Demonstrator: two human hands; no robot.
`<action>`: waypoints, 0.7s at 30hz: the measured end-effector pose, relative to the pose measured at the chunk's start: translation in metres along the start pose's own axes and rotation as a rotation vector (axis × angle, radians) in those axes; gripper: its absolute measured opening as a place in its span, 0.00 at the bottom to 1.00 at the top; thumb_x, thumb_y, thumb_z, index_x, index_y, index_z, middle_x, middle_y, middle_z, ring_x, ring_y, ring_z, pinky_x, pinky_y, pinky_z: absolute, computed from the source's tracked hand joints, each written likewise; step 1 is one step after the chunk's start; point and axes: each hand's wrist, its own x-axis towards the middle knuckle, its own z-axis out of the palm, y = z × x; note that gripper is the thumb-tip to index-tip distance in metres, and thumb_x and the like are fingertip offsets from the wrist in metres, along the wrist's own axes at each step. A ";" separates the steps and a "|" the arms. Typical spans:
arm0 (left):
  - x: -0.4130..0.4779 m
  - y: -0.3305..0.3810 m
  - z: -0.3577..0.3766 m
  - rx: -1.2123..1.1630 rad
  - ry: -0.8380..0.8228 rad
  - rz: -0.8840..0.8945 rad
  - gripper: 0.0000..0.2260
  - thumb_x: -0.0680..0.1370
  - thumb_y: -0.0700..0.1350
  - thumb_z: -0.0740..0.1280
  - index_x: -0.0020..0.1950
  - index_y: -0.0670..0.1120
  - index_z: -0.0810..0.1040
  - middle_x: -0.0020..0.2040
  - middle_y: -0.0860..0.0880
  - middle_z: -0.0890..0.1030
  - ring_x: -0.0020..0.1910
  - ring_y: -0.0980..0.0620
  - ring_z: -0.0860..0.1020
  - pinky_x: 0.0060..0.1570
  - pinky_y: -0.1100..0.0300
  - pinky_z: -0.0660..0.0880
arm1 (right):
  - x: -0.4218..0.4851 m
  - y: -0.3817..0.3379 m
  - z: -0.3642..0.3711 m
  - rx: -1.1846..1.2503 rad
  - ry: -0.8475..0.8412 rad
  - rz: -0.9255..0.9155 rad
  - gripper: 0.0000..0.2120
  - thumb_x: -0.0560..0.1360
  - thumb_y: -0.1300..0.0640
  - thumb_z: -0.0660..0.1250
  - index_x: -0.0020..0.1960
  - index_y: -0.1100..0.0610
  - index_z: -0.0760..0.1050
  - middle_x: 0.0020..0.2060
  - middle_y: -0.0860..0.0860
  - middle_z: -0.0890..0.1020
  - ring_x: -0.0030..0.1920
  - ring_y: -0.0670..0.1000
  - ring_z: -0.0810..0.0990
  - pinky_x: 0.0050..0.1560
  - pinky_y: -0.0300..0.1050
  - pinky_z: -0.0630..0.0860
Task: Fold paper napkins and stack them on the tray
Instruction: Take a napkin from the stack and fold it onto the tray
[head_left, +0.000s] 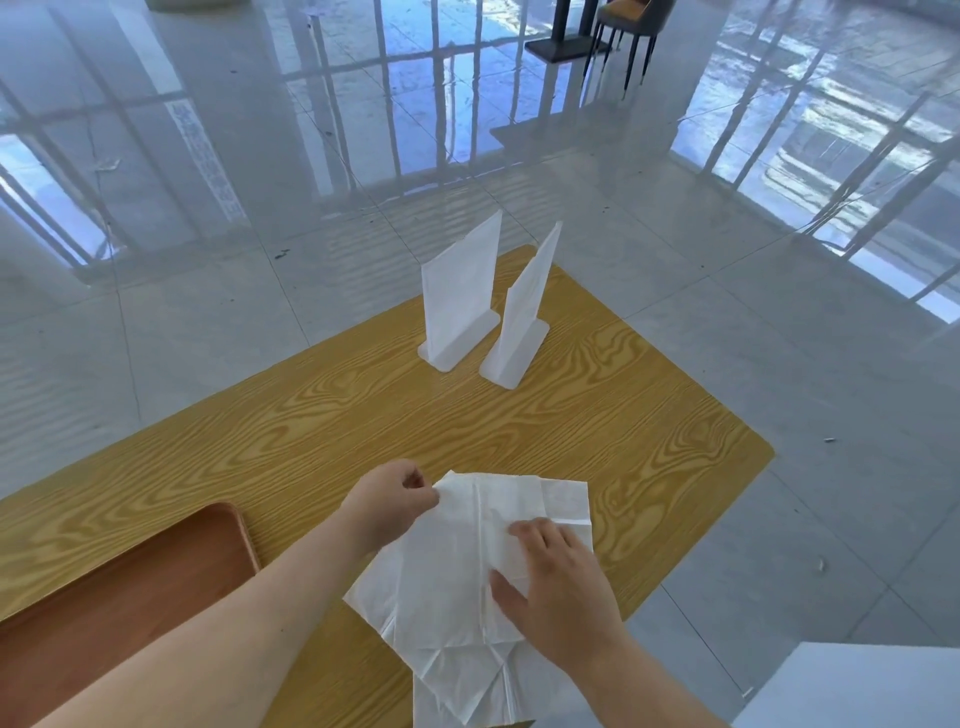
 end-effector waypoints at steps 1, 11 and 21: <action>-0.011 0.009 -0.007 -0.219 -0.058 -0.049 0.08 0.72 0.50 0.72 0.40 0.47 0.76 0.36 0.50 0.77 0.35 0.50 0.74 0.38 0.55 0.71 | 0.000 -0.003 -0.006 0.079 0.035 0.078 0.25 0.75 0.32 0.58 0.61 0.49 0.76 0.54 0.43 0.80 0.54 0.47 0.78 0.55 0.44 0.77; -0.107 0.048 -0.118 -1.190 -0.044 -0.137 0.08 0.72 0.43 0.70 0.46 0.41 0.85 0.43 0.40 0.85 0.38 0.42 0.86 0.38 0.48 0.83 | 0.039 -0.095 -0.061 1.111 -0.610 0.577 0.45 0.60 0.16 0.64 0.61 0.49 0.80 0.60 0.49 0.83 0.64 0.53 0.79 0.67 0.55 0.77; -0.179 -0.018 -0.234 -1.483 0.075 0.090 0.17 0.66 0.43 0.69 0.52 0.38 0.85 0.49 0.40 0.86 0.47 0.41 0.85 0.51 0.48 0.82 | 0.081 -0.251 -0.105 1.772 -0.434 0.120 0.28 0.76 0.62 0.75 0.74 0.61 0.73 0.68 0.65 0.80 0.68 0.66 0.78 0.61 0.59 0.81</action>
